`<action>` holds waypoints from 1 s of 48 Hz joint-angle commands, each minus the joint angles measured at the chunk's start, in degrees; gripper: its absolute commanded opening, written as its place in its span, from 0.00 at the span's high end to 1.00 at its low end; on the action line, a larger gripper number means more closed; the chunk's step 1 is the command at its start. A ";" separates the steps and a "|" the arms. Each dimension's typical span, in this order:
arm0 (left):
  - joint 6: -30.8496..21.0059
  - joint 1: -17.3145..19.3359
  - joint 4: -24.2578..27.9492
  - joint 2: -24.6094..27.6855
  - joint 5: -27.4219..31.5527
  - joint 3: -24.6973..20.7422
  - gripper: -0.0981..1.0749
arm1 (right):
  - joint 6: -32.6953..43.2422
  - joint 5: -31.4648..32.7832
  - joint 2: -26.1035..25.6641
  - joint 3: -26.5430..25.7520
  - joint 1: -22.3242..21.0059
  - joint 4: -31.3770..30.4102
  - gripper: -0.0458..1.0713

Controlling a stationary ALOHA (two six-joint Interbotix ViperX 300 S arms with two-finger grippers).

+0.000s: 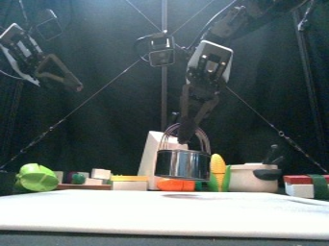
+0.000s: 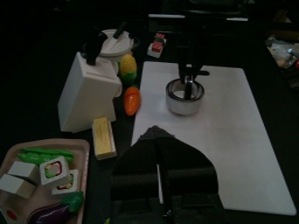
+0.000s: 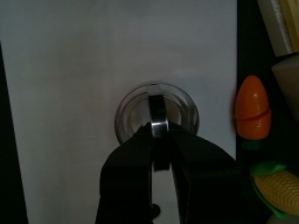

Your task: Move cookie cutters above knife holders

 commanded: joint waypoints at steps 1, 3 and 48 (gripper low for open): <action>-0.09 0.18 0.00 0.09 -0.88 -0.70 0.94 | 0.00 -0.18 -2.20 -0.62 -0.35 -0.26 0.60; -0.18 0.26 -0.09 0.09 -1.05 -0.62 0.94 | 0.00 -0.18 -2.20 -0.62 -0.26 -0.26 0.60; 0.00 0.09 -2.29 0.09 -1.05 -0.70 0.94 | 0.09 2.02 -5.36 -3.16 -0.53 0.00 0.61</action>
